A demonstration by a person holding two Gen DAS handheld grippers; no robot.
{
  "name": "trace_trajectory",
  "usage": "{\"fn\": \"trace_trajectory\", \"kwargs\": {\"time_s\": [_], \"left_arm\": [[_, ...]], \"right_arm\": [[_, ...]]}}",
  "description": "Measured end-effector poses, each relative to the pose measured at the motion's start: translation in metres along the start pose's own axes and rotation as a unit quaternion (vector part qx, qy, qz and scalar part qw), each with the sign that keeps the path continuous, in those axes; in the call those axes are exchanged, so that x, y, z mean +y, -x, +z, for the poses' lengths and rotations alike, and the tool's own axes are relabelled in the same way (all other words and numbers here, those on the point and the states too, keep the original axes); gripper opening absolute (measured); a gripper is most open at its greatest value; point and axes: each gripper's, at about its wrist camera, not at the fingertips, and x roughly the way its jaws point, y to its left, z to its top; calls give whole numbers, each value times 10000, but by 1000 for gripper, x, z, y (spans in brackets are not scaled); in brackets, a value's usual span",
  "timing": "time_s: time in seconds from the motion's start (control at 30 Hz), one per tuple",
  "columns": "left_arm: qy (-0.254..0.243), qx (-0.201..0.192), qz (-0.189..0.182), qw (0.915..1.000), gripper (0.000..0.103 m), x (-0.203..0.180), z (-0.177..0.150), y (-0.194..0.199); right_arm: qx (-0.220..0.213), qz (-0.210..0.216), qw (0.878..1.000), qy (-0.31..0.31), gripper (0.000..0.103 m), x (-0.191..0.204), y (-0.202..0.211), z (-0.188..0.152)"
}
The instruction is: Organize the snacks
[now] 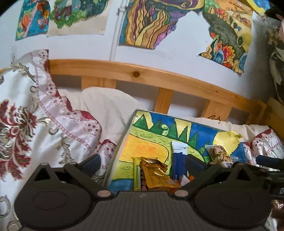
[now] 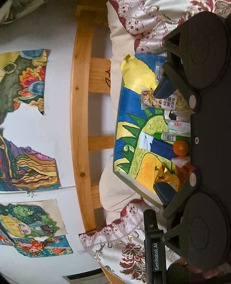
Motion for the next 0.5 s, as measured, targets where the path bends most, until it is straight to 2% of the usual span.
{"fn": "trace_trajectory", "kwargs": {"time_s": [0.2, 0.5], "left_arm": [[-225, -152, 82, 9996, 102, 3, -16, 35], [-276, 12, 81, 9996, 102, 2, -37, 67]], "right_arm": [[-16, -121, 9999, -49, 102, 0, 36, -10], [32, -301, 9992, -264, 102, -8, 77, -26]]}}
